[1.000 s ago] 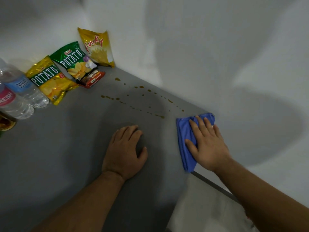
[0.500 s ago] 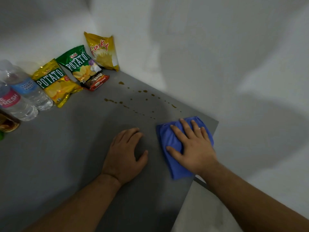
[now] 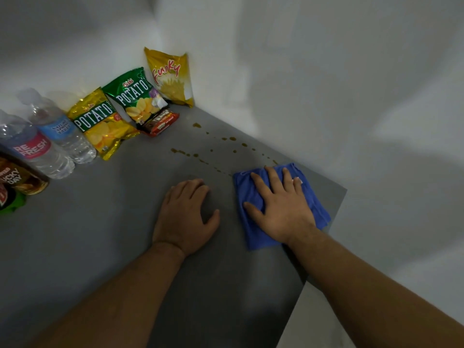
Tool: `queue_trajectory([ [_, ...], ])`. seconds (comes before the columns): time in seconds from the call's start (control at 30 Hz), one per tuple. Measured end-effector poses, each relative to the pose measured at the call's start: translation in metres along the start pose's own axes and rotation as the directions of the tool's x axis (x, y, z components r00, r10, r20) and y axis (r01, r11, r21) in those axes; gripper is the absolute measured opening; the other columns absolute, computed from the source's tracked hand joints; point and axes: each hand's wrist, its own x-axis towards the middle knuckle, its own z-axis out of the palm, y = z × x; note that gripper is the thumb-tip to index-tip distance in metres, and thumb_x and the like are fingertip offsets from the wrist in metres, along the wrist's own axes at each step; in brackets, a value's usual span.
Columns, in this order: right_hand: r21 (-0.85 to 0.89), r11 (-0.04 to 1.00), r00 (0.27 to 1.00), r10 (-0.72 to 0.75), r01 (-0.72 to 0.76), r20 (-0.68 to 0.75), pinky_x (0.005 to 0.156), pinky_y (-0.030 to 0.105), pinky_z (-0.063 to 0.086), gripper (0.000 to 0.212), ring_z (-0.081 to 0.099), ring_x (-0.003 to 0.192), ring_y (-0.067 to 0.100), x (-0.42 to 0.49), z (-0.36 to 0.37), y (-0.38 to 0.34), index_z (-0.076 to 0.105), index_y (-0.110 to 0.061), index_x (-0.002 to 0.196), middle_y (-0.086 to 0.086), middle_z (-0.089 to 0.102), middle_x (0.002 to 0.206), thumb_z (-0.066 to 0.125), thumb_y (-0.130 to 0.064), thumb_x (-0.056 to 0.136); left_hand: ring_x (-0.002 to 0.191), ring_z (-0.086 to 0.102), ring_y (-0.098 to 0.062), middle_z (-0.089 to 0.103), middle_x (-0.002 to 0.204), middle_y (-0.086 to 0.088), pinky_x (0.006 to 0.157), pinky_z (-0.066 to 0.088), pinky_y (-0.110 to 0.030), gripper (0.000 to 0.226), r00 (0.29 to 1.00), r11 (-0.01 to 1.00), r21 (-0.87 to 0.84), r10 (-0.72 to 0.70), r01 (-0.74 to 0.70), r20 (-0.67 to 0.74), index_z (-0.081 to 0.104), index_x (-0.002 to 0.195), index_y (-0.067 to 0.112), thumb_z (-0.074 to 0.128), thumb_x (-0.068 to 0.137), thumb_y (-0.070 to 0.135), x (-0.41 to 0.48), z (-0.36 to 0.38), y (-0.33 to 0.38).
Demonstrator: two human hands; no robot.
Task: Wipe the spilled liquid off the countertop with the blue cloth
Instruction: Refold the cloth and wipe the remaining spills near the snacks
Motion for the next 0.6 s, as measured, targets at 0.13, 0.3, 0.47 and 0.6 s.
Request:
queue_trajectory([
  [0.13, 0.010, 0.995, 0.995, -0.101, 0.101, -0.009, 0.127, 0.053, -0.002, 0.082, 0.000, 0.159, 0.032, -0.028, 0.004, 0.010, 0.007, -0.043, 0.163, -0.003, 0.007, 0.174, 0.013, -0.085, 0.093, 0.133, 0.049, -0.029, 0.055, 0.144, -0.004, 0.113, 0.042, -0.050, 0.057, 1.000, 1.000, -0.015, 0.002, -0.002, -0.001, 0.061, 0.129, 0.018, 0.057, 0.085, 0.053, -0.001, 0.000, -0.001],
  [0.3, -0.011, 1.000, 1.000, -0.008, 0.008, 0.008, 0.128, 0.055, 0.005, 0.085, 0.001, 0.159, 0.029, -0.013, -0.005, 0.037, 0.000, -0.047, 0.161, -0.007, 0.005, 0.174, 0.011, -0.090, 0.088, 0.136, 0.048, -0.027, 0.055, 0.145, -0.003, 0.115, 0.039, -0.049, 0.057, 1.000, 1.000, -0.029, 0.004, -0.004, 0.002, 0.062, 0.130, 0.018, 0.055, 0.086, 0.054, 0.000, 0.002, -0.003],
  [0.47, -0.007, 0.999, 0.999, 0.048, -0.048, 0.006, 0.126, 0.058, 0.005, 0.088, 0.003, 0.158, 0.037, 0.035, -0.010, 0.013, 0.004, -0.040, 0.163, 0.001, 0.006, 0.174, 0.008, -0.086, 0.087, 0.137, 0.048, -0.028, 0.055, 0.145, -0.004, 0.116, 0.039, -0.051, 0.058, 1.000, 0.999, -0.040, 0.001, -0.002, -0.009, 0.062, 0.130, 0.018, 0.055, 0.085, 0.054, 0.000, 0.003, -0.003],
  [0.6, -0.016, 1.000, 1.000, -0.017, 0.018, 0.012, 0.127, 0.057, 0.002, 0.086, 0.000, 0.159, 0.037, 0.043, -0.006, -0.013, 0.003, -0.035, 0.164, 0.003, 0.004, 0.174, 0.010, -0.080, 0.092, 0.137, 0.047, -0.028, 0.055, 0.146, -0.004, 0.116, 0.039, -0.051, 0.061, 1.000, 1.000, -0.027, 0.005, -0.005, -0.001, 0.062, 0.132, 0.018, 0.053, 0.084, 0.055, 0.001, 0.003, -0.004],
])
